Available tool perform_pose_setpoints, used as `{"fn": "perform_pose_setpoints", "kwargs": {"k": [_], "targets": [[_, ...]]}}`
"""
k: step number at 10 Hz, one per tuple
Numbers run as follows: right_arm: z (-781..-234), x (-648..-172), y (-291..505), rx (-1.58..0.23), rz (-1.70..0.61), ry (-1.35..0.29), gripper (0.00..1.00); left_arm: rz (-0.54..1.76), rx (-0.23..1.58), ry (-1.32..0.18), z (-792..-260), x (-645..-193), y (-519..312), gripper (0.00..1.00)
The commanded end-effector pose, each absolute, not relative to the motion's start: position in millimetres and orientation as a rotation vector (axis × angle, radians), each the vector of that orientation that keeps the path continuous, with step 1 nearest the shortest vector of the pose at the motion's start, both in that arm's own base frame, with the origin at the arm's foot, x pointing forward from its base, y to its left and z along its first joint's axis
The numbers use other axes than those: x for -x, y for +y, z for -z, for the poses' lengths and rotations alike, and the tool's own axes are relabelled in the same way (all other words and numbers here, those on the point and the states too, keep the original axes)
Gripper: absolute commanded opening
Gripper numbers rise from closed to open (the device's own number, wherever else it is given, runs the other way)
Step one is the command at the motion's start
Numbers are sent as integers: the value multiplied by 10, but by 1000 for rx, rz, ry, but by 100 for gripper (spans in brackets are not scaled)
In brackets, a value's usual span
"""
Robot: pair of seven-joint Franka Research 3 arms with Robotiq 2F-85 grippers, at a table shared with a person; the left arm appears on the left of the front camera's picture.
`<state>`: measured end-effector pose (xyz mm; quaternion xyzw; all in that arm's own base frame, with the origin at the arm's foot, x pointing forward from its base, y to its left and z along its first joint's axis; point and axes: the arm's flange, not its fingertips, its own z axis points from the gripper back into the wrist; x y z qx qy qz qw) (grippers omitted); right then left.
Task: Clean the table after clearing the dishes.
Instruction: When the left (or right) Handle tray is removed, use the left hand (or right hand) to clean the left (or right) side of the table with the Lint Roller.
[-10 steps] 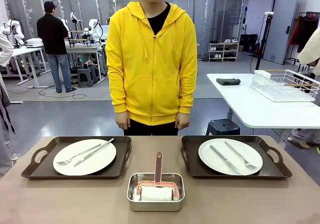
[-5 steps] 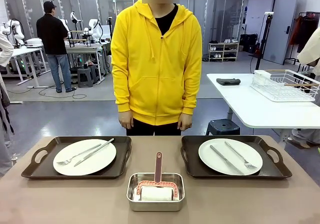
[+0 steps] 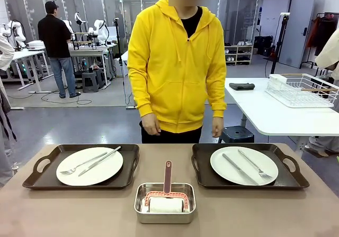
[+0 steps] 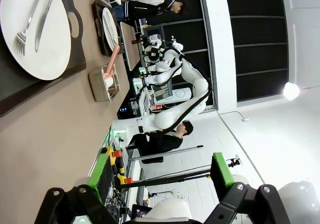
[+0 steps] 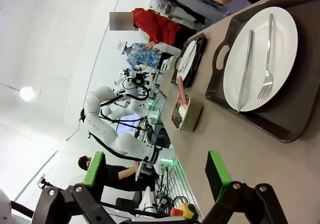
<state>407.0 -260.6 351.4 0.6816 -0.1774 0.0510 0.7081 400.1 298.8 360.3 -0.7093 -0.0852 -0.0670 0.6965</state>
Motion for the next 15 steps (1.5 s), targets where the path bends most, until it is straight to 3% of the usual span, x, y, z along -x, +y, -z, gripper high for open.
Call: {"fn": "perform_pose_setpoints", "kwargs": {"k": [1,15], "targets": [[-3548,-4059,-2611,-1508,-115,-401,100,141,1575,-189,-3608,-3976,2998,100],[-3548,-4059,-2611,-1508,-115,-401,100,141,1575,-189,-3608,-3976,2998,100]]}}
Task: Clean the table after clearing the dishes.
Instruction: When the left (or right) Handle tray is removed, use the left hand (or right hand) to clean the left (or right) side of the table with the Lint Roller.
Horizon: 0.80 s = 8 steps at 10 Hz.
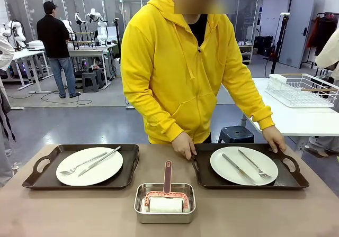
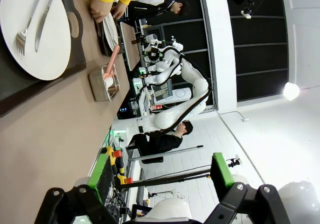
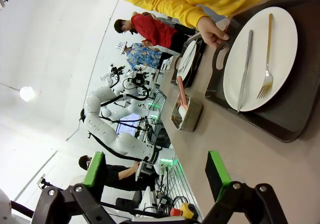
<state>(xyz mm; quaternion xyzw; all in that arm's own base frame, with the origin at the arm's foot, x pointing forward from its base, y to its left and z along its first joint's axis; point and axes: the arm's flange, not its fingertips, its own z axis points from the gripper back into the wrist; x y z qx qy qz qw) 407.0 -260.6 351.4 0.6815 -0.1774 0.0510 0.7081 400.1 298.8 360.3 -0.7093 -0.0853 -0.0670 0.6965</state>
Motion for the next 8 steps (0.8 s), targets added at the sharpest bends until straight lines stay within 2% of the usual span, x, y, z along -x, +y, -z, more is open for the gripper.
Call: {"fn": "perform_pose_setpoints", "kwargs": {"k": [1,8], "targets": [[-3548,-4059,-2611,-1508,-115,-401,100,141,1575,-189,-3608,-3976,2998,100],[-3548,-4059,-2611,-1508,-115,-401,100,141,1575,-189,-3608,-3976,2998,100]]}}
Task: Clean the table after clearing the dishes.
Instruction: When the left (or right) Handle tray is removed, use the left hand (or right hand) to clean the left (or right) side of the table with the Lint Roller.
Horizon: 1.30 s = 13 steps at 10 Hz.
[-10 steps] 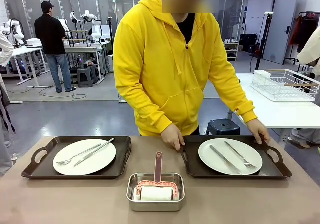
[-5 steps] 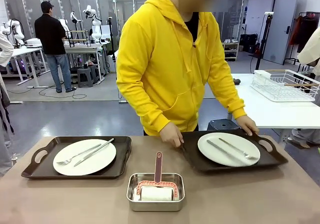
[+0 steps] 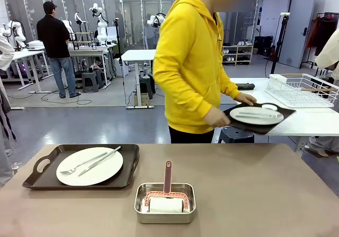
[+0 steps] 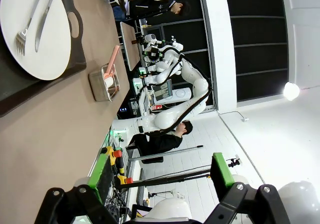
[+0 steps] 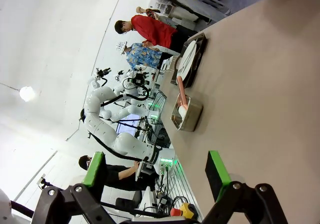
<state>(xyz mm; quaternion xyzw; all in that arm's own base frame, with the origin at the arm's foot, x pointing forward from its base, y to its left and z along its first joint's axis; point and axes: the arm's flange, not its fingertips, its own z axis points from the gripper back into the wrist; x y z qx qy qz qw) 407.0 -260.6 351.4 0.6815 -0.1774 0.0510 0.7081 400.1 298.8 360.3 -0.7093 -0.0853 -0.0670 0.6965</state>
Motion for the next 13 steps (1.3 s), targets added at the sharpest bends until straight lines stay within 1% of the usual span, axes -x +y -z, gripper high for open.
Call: {"fn": "perform_pose_setpoints", "kwargs": {"k": [1,10,11,13], "targets": [[-3548,-4059,-2611,-1508,-115,-401,100,141,1575,-189,-3608,-3976,2998,100],[-3514,-4070,-2606,-1513,-113,-394,100,141,1575,-189,-3608,-3976,2998,100],[-3788,-4065,-2342,-1433,-246,-377,100,141,1575,-189,-3608,-3976,2998,100],[-4037,-4234,-1815,-1320,-377,-279,100,141,1575,-189,-3608,-3976,2998,100]]}}
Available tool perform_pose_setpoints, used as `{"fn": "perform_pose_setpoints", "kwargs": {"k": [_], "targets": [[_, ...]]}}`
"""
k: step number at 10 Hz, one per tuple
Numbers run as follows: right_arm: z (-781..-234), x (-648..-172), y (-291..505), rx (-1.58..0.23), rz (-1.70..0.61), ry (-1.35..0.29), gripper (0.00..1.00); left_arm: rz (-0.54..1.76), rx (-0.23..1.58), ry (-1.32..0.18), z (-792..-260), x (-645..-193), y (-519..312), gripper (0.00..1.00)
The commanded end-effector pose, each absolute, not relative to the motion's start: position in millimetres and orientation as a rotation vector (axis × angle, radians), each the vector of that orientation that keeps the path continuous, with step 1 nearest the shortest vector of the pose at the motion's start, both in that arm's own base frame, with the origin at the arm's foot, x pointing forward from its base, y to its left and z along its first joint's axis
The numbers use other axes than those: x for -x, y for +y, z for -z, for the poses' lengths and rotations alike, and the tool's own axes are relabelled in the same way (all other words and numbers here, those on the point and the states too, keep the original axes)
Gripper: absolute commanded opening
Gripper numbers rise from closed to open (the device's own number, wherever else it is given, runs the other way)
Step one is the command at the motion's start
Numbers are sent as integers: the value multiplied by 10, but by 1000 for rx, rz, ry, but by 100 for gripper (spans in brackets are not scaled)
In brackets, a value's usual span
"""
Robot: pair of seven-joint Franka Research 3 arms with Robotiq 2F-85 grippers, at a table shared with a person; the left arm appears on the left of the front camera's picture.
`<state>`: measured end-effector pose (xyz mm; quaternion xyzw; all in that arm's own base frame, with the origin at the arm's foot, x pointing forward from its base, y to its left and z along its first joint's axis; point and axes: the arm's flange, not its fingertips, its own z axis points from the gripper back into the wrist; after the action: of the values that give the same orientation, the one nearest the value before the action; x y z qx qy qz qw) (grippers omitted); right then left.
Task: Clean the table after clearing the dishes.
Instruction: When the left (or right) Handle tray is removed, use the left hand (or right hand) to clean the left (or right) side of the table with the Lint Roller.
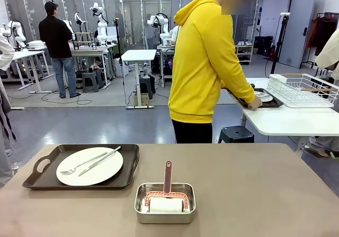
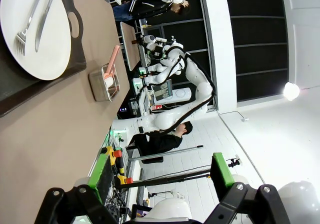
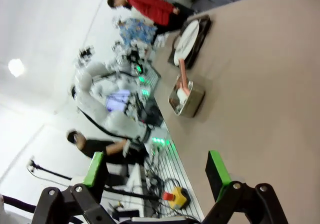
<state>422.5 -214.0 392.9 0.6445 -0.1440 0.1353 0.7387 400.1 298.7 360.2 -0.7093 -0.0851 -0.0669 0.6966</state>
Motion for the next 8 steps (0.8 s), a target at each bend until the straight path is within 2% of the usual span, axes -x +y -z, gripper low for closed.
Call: {"fn": "perform_pose_setpoints", "kwargs": {"k": [1,4,8], "targets": [[-4184,-4320,-1513,-1261,-450,-231,100,141,1575,-189,-3608,-3976,2998,100],[-4721,-4541,-464,-1069,-694,-99,100,141,1575,-189,-3608,-3976,2998,100],[-4745,-4632,787,-742,-952,55,100,141,1575,-189,-3608,-3976,2998,100]]}}
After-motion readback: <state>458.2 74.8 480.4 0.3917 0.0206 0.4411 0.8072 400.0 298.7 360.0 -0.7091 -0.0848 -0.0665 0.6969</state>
